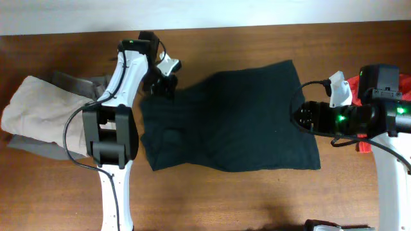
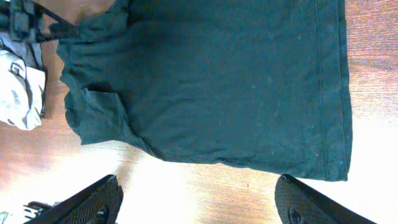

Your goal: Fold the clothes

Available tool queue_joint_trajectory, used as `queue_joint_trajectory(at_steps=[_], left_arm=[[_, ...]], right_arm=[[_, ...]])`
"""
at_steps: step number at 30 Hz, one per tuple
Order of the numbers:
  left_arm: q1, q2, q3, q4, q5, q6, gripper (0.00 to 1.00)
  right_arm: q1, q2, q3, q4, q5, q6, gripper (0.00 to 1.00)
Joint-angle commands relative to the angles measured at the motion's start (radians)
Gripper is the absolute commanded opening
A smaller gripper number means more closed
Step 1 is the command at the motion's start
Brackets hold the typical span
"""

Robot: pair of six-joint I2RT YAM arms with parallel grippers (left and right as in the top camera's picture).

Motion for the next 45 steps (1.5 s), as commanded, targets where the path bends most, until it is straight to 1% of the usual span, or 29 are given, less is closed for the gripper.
queue_joint_trajectory(at_steps=[1,5,8,10,12,14,17,22,26,27,30,32,37,39,40,43,44,45], left_arm=[[0.003,-0.001,0.034,-0.001,-0.01,-0.006,0.05],[0.003,-0.001,0.036,-0.039,-0.022,-0.006,0.06],[0.005,-0.001,0.038,-0.101,-0.042,-0.006,0.07],[0.004,-0.001,0.038,-0.134,-0.057,-0.006,0.09],[0.004,-0.001,0.038,-0.147,-0.075,-0.006,0.12],[0.004,-0.001,0.038,-0.146,-0.09,-0.006,0.12],[0.004,-0.001,0.038,-0.104,-0.088,-0.006,0.12],[-0.004,0.0,0.037,0.049,-0.078,-0.006,0.29],[-0.027,0.014,0.035,0.121,-0.085,-0.006,0.42],[-0.034,0.024,0.035,0.125,-0.089,-0.006,0.43],[-0.053,0.049,0.035,0.124,-0.093,-0.006,0.43],[-0.059,0.068,0.035,0.124,-0.129,-0.006,0.44],[-0.053,0.093,0.035,0.141,-0.238,-0.007,0.42],[-0.052,0.093,0.035,0.154,-0.249,-0.006,0.42],[-0.052,0.093,0.035,0.16,-0.247,-0.006,0.38],[-0.053,0.093,0.035,0.161,-0.242,-0.007,0.08],[-0.055,0.093,0.035,0.161,-0.239,-0.007,0.03],[-0.057,0.089,0.035,0.161,-0.239,-0.007,0.01]], right_arm=[[0.006,-0.002,-0.004,0.0,-0.013,-0.014,0.84],[0.006,-0.002,-0.004,0.0,-0.012,-0.014,0.84],[0.006,-0.002,-0.004,0.001,-0.012,-0.014,0.84],[0.006,-0.002,-0.004,0.003,-0.012,-0.014,0.84],[0.006,-0.002,-0.004,0.008,-0.012,-0.014,0.84],[0.006,-0.002,-0.004,0.011,-0.012,-0.014,0.84],[0.006,-0.002,-0.004,0.011,-0.012,-0.014,0.84],[0.006,-0.002,-0.004,0.011,-0.013,-0.014,0.84],[0.006,-0.002,-0.004,0.011,-0.012,-0.014,0.84],[0.006,-0.002,-0.004,0.011,-0.013,-0.014,0.84],[0.006,-0.002,-0.004,0.01,-0.013,-0.014,0.84],[0.006,-0.002,-0.004,0.009,-0.013,-0.014,0.84],[0.006,-0.002,-0.004,0.006,-0.012,-0.014,0.84],[0.006,-0.002,-0.004,0.006,-0.013,-0.014,0.84],[0.006,-0.002,-0.004,0.006,-0.012,-0.014,0.84],[0.006,-0.002,-0.004,0.006,-0.013,-0.014,0.84],[0.006,-0.002,-0.004,0.006,-0.013,-0.014,0.84],[0.006,-0.002,-0.004,0.006,-0.013,-0.014,0.84]])
